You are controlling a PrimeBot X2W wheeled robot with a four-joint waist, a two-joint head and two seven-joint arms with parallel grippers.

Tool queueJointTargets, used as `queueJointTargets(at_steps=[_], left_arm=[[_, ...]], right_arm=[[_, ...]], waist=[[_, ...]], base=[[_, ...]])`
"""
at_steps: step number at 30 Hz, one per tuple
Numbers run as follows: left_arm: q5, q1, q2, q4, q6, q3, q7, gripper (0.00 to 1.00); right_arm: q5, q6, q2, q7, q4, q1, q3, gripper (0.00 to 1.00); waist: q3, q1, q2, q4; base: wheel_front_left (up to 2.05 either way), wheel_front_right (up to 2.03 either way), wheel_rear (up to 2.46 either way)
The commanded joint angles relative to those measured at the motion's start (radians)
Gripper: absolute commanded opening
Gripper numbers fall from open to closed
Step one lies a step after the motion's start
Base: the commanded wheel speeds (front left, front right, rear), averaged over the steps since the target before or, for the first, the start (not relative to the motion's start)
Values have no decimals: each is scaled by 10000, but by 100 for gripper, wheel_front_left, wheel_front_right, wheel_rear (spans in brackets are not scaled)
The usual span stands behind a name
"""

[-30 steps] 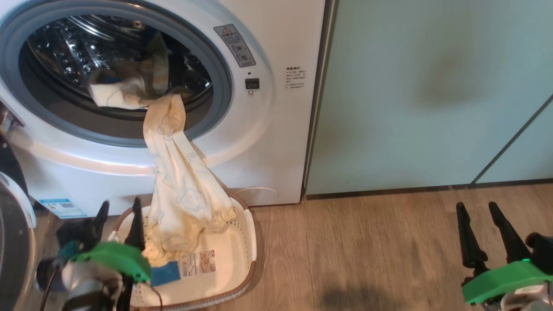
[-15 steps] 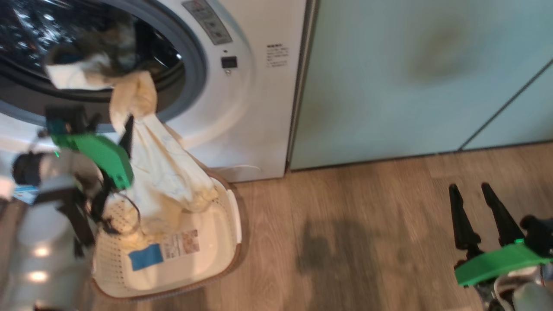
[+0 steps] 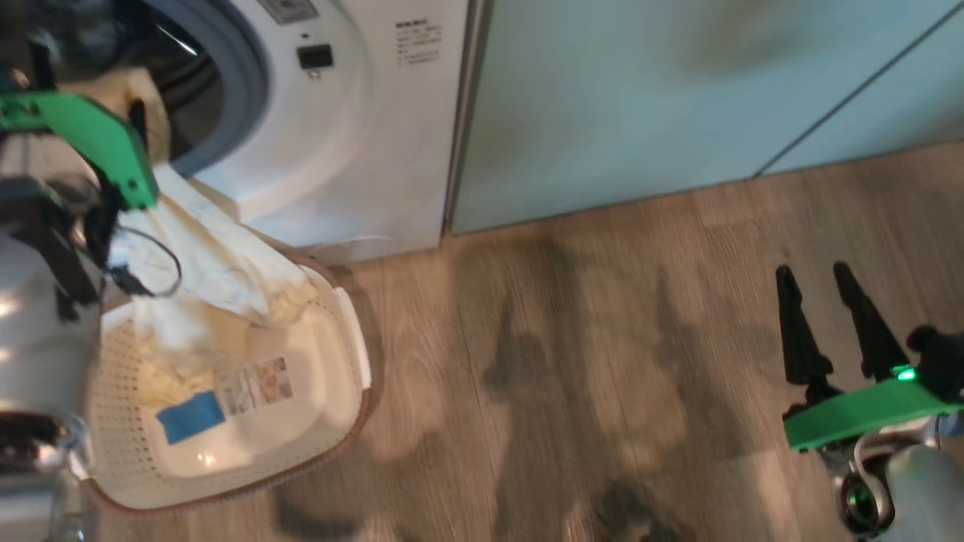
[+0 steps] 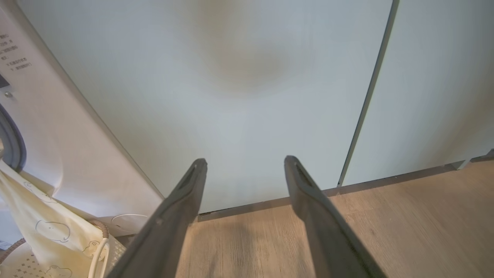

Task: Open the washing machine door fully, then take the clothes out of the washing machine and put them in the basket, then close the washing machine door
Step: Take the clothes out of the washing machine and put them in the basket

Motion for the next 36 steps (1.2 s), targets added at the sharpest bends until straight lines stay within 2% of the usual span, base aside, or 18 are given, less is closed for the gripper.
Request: queueJointTargets(at_steps=[1, 6, 13, 25, 26, 27, 28, 29, 30, 36], left_arm=[[92, -411, 571, -218, 84, 197, 67, 100], [205, -1249, 951, 409, 187, 71, 537, 100], [319, -2039, 1380, 1008, 271, -78, 552, 100], [319, -2509, 1408, 2012, 352, -362, 794, 100], [311, -2516, 1386, 2064, 346, -385, 753, 82], [298, -2512, 1344, 2114, 314, -411, 703, 46], [286, -2501, 1293, 2163, 267, -444, 653, 39], [277, -2481, 1241, 2215, 203, -484, 603, 27], [253, -2453, 1186, 2276, 130, -514, 560, 0], [210, -2310, 914, 2529, -202, -748, 338, 0]], right_arm=[[72, -27, -67, -95, -331, -176, 169, 100], [91, -27, 56, -95, -380, -398, 176, 100], [139, -27, 203, -95, -430, -639, 193, 100], [145, -27, 254, -95, -437, -879, 261, 100], [144, -27, 230, -95, -441, -883, 278, 100], [146, -27, 207, -95, -439, -882, 277, 100], [142, -27, 181, -95, -432, -876, 274, 100], [136, -27, 159, -95, -421, -866, 266, 100], [128, -27, 140, -95, -406, -854, 260, 100], [96, -27, 55, -95, -357, -824, 268, 100]], waist=[[298, -2, 0, -205], [857, -2, 0, -398], [1522, -2, 0, -527], [1919, -2, 0, -416], [1914, -2, 0, -398], [1901, -2, 0, -374], [1875, -2, 0, -342], [1842, -2, 0, -310], [1802, -2, 0, -279], [1594, -2, 0, -114]], base=[[0, 0, 0], [0, 0, 0], [0, 0, 0], [0, 0, 0], [0, 0, 0], [0, 0, 0], [0, 0, 0], [0, 0, 0], [0, 0, 0], [0, 0, 0]])
